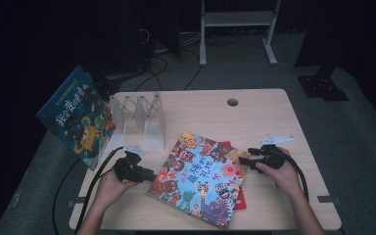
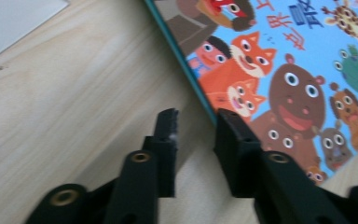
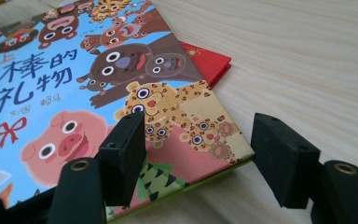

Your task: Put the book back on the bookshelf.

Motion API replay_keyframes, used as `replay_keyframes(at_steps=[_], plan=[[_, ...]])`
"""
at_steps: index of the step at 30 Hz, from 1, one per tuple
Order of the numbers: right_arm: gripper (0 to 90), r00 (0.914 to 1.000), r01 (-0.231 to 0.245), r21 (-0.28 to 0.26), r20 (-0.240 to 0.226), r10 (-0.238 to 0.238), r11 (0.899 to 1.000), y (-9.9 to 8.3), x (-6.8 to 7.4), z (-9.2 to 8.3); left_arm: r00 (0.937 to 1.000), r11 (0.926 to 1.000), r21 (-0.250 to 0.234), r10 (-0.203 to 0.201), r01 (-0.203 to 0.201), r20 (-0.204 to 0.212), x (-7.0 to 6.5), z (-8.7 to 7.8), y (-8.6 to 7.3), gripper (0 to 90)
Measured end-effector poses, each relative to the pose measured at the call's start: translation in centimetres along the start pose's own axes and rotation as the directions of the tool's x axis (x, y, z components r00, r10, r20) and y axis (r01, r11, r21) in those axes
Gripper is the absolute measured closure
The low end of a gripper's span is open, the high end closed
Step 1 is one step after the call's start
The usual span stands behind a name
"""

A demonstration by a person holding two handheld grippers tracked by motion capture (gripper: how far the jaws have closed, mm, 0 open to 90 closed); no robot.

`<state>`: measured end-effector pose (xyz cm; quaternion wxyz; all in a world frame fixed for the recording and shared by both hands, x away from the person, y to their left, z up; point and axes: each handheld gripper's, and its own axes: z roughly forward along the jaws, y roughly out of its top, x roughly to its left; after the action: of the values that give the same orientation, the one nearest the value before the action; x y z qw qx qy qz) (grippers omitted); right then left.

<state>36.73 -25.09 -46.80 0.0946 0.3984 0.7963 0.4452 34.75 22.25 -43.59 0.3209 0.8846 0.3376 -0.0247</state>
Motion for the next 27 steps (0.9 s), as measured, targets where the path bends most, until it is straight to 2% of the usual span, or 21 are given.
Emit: replay_keyframes(at_steps=[2, 4, 5, 10, 11, 12, 14, 17, 20, 22, 24, 26, 27], plan=[[40.2, 0.9994, 0.025, 0.002, 0.023, -0.025, 1.0, 0.0, 0.1, -0.4, 0.9999, 0.9999, -0.01, -0.007, 0.007, -0.011, 0.2, -0.1, 0.0, 56.4], [43.8, 0.9992, 0.021, 0.0, 0.033, -0.021, 1.0, 0.0, 0.2, -0.9, 0.9998, 0.9995, -0.028, -0.014, 0.013, -0.014, 0.5, -0.3, 0.1, 47.8], [46.8, 0.9992, 0.027, -0.001, 0.031, -0.027, 1.0, -0.1, 0.2, -1.2, 0.9995, 0.9986, -0.047, -0.027, 0.026, -0.014, 0.6, -0.3, 0.2, 42.5], [60.7, 0.9982, 0.055, 0.006, 0.024, -0.055, 0.998, -0.7, 0.9, -2.3, 0.9996, 0.9962, -0.083, -0.027, 0.027, -0.009, 0.8, -0.2, 0.8, 22.7], [60.7, 0.9982, 0.055, 0.006, 0.024, -0.055, 0.998, -0.7, 0.9, -2.3, 0.9996, 0.9962, -0.083, -0.027, 0.027, -0.009, 0.8, -0.2, 0.8, 17.9], [66.7, 0.9967, 0.079, 0.026, 0.016, -0.079, 0.997, -1.1, 1.6, -2.8, 0.9997, 0.9951, -0.097, -0.02, 0.019, -0.013, 0.6, 0.0, 1.2, 15.8], [71.4, 0.9954, 0.096, 0.043, 0.002, -0.096, 0.994, -1.5, 2.1, -3.1, 0.9988, 0.9951, -0.098, -0.019, 0.015, -0.045, 0.5, 0.4, 1.5, 6.8], [77.8, 0.9937, 0.11, 0.065, -0.03, -0.108, 0.992, -2.3, 2.9, -3.6, 0.998, 0.9958, -0.091, -0.02, 0.014, -0.061, 0.5, 0.9, 2.1, 1.6], [83.5, 0.9896, 0.131, 0.096, -0.072, -0.124, 0.987, -3.0, 3.9, -3.8, 0.9991, 0.9952, -0.092, -0.036, 0.033, -0.022, 0.7, 1.4, 2.6, 1.6], [85.2, 0.9866, 0.137, 0.103, -0.103, -0.126, 0.985, -3.3, 4.5, -3.8, 0.9995, 0.9959, -0.086, -0.03, 0.029, -0.009, 0.9, 1.6, 3.0, 1.6], [86.5, 0.9818, 0.142, 0.113, -0.142, -0.126, 0.983, -3.5, 5.3, -3.7, 0.9991, 0.9947, -0.094, -0.042, 0.042, 0.006, 1.0, 1.8, 3.2, 1.5], [87.7, 0.9763, 0.157, 0.114, -0.168, -0.137, 0.981, -3.5, 5.9, -3.4, 0.9991, 0.995, -0.091, -0.038, 0.039, 0.019, 1.1, 2.0, 3.5, 1.5], [87.9, 0.9762, 0.16, 0.11, -0.165, -0.141, 0.981, -3.5, 6.1, -3.4, 0.9986, 0.994, -0.097, -0.047, 0.049, 0.025, 1.2, 2.1, 3.5, 1.5]])
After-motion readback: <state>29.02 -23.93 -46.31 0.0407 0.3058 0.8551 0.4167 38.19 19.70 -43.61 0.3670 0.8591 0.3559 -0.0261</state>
